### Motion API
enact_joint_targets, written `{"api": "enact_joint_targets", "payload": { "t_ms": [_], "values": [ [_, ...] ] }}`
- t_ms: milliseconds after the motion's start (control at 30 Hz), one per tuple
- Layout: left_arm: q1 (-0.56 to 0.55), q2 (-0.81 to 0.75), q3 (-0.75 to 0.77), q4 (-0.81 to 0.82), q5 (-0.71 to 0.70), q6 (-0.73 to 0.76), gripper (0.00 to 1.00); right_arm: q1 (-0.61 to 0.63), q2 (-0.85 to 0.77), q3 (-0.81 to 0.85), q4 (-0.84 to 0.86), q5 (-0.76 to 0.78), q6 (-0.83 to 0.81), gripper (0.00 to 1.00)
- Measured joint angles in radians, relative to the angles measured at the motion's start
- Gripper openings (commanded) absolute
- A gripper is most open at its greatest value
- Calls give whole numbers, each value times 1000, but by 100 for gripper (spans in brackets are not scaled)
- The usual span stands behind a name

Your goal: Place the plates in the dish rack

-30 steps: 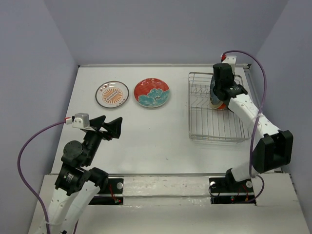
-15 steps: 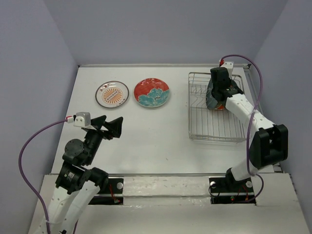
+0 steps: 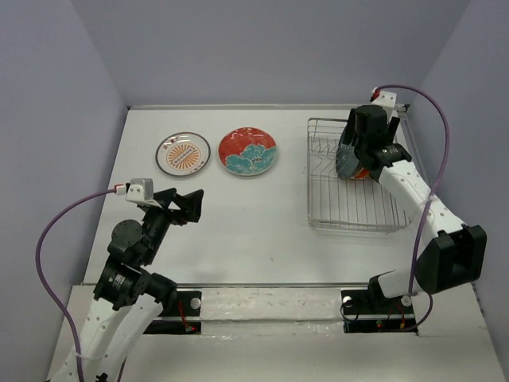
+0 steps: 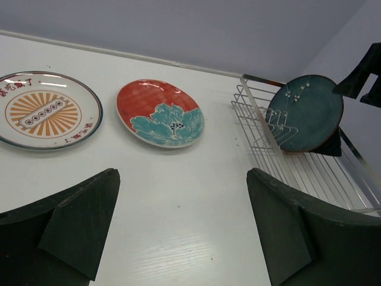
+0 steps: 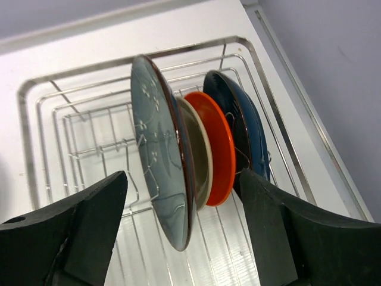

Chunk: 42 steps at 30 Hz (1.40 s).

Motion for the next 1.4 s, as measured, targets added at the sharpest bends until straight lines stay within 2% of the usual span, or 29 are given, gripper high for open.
{"api": "enact_joint_targets", "payload": {
  "t_ms": [300,767,1100,1267,1400],
  "values": [
    [13,40,0,-3,2,-16,99,0,-170,0,0,-149,51,84],
    [80,179,16,-42,43,-52,99,0,-308,-90,38,-447,136,84],
    [154,296,19,-40,78,-70,99,26,-343,-214,117,-647,209,83],
    [167,354,18,5,58,-172,95,81,-342,-265,152,-712,230,83],
    [179,401,-42,143,6,-322,91,125,-354,-300,196,-744,245,83]
  ]
}}
